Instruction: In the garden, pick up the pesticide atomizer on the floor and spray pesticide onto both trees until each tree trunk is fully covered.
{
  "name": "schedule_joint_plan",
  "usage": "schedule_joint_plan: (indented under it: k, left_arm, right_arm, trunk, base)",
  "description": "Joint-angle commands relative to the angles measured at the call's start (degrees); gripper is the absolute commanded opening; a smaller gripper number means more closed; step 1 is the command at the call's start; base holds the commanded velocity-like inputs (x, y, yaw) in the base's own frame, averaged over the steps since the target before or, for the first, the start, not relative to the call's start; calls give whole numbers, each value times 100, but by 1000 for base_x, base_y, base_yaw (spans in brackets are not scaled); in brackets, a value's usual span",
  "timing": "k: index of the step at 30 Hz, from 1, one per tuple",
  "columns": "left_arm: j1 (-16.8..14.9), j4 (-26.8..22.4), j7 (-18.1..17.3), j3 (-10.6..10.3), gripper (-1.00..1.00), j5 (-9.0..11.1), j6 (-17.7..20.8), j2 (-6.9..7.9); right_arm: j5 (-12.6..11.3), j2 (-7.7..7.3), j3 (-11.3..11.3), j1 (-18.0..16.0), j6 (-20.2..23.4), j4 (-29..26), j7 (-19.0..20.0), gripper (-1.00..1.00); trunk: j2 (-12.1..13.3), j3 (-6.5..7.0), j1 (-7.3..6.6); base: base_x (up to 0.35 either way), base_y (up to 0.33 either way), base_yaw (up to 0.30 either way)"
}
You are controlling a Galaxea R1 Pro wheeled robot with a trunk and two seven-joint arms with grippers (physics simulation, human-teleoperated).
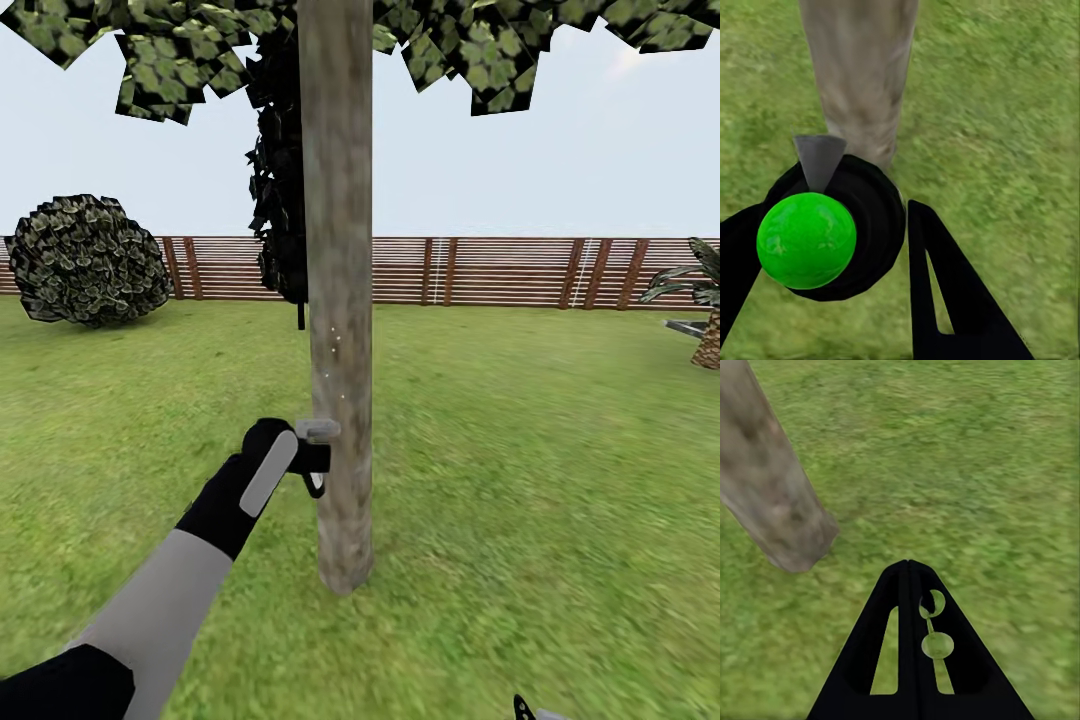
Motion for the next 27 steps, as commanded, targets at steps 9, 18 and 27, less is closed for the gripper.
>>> schedule_joint_plan:
  k: [9, 18, 27]
  left_arm:
    - [357, 28, 25, -19, -100, 32, -316, 1]
    - [524, 33, -237, -90, -100, 8, -392, 2]
    - [545, 33, -257, -107, -100, -2, -401, 2]
  right_arm:
    - [-32, 8, -10, -1, -16, 2, 18, -100]
    - [-31, 6, -9, -1, -16, 3, 27, -100]
    - [-23, 11, -4, -1, -16, 2, 26, -100]
  trunk:
    - [-4, -2, 2]
    - [-4, -2, 2]
    - [-4, -2, 2]
  base:
    - [0, 0, 0]
    - [181, 27, -137]
    - [46, 5, -20]
